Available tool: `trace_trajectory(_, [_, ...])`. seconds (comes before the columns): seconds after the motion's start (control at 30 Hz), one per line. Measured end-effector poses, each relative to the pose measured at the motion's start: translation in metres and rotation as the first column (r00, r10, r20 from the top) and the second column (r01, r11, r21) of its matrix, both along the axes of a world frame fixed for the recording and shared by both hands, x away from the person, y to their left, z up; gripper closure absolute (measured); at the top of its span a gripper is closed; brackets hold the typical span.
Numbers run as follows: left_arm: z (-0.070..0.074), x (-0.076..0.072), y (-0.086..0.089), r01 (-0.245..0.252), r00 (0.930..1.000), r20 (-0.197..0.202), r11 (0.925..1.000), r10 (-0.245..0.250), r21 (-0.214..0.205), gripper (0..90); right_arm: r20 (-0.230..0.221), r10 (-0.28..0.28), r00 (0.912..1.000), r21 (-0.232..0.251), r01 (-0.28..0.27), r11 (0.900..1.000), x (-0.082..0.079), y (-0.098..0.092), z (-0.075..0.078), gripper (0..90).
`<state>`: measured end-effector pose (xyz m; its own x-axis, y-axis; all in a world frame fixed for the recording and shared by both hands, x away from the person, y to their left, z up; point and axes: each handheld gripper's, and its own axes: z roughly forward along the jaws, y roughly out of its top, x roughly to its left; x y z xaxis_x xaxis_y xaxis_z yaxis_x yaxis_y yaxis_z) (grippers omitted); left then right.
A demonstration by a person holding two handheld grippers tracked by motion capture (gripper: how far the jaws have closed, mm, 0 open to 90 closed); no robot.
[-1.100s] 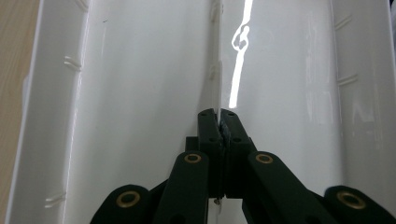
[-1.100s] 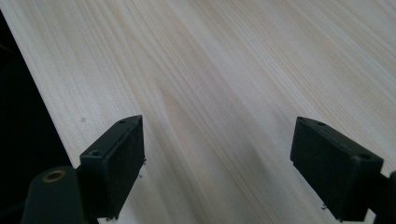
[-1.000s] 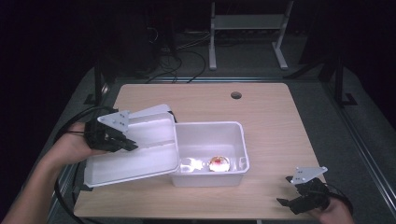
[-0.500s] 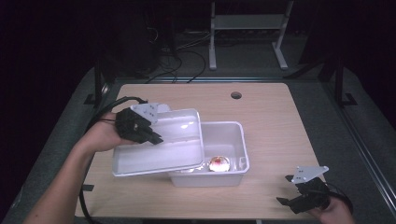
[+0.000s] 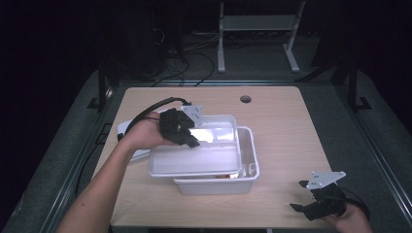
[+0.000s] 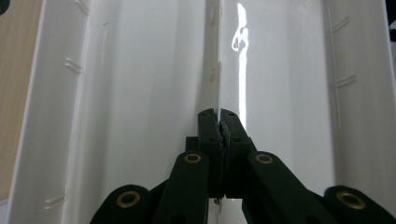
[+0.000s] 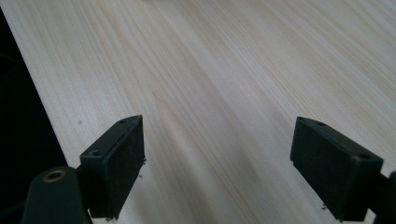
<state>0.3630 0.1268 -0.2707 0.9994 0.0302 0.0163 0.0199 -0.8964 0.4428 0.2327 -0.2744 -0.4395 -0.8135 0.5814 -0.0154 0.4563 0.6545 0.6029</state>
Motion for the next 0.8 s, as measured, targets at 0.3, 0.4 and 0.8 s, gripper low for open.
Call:
trace_trajectory(0.3, [-0.011, 0.006, -0.025, 0.016, 0.9997, -0.017, 0.9998, -0.016, 0.010, 89.3, 0.012, -0.001, 0.9999, -0.009, 0.001, 1.0000, -0.002, -0.001, 0.003, 17.4])
trace_trajectory(0.4, [-0.016, 0.008, -0.032, 0.021, 0.9994, -0.026, 0.9997, -0.020, 0.010, 89.3, 0.011, 0.002, 0.9999, -0.006, -0.002, 1.0000, -0.002, -0.001, 0.003, 17.4])
trace_trajectory(0.8, [-0.032, 0.016, -0.048, 0.025, 0.9989, -0.041, 0.9986, -0.023, 0.046, 89.3, 0.016, 0.004, 0.9999, -0.005, -0.004, 1.0000, -0.002, -0.003, 0.002, 17.5])
